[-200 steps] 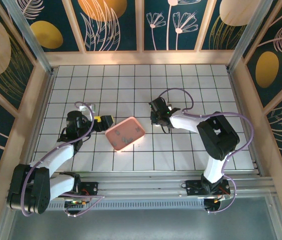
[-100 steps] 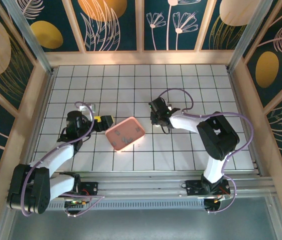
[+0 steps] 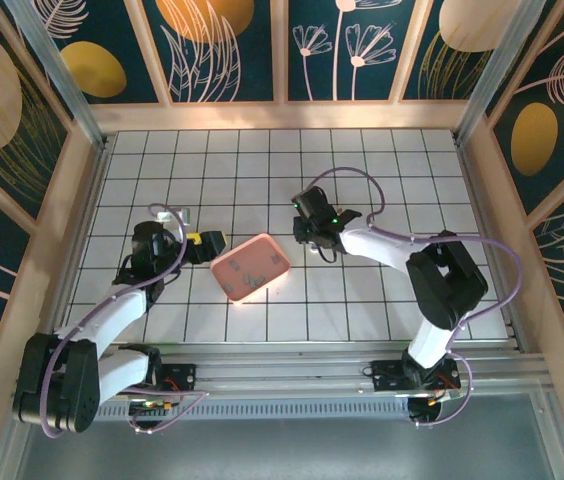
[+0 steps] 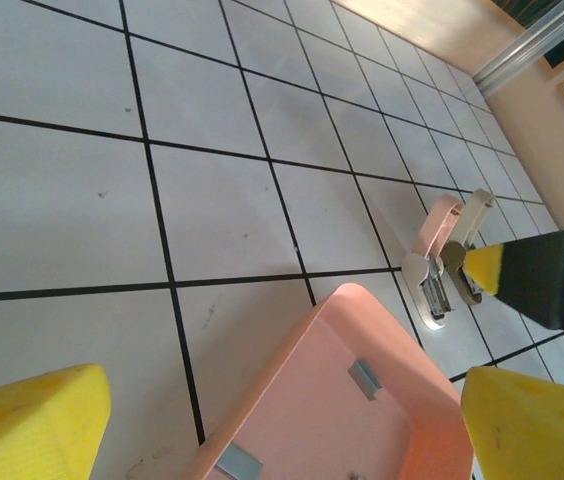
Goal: Load the staples into the stapler
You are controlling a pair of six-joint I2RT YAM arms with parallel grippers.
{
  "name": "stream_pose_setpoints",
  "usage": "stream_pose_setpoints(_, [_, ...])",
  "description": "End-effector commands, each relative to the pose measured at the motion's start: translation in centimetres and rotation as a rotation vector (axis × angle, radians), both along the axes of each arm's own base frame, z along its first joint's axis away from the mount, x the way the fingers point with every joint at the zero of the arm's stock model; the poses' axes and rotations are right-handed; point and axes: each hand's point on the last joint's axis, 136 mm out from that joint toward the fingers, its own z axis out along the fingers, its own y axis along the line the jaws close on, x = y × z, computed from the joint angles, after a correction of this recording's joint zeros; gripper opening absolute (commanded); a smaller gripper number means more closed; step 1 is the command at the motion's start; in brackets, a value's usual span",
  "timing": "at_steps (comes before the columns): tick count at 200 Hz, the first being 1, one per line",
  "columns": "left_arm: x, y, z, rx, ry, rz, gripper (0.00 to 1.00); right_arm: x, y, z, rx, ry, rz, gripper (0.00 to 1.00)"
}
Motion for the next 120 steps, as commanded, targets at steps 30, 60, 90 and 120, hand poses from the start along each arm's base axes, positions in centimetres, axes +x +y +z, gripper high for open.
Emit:
stream_pose_setpoints(30, [0.1, 1.4, 0.2, -0.007, 0.091, 0.107, 0.92, -4.0, 5.7, 1.6, 0.076, 0.166, 0.115, 0.31])
stream_pose_setpoints(60, [-0.1, 2.8, -1.3, 0.011, 0.159, 0.201, 0.94, -6.7, 9.3, 0.6, 0.118, 0.298, 0.134, 0.31])
stream_pose_setpoints(90, [-0.7, 4.5, -2.8, 0.01, 0.218, 0.295, 0.95, -8.2, 12.4, -0.2, 0.192, 0.395, 0.122, 0.32])
stream_pose_setpoints(120, [-1.4, 6.2, -3.7, -0.039, 0.241, 0.359, 0.95, -8.4, 15.0, -1.0, 0.194, 0.413, 0.153, 0.32])
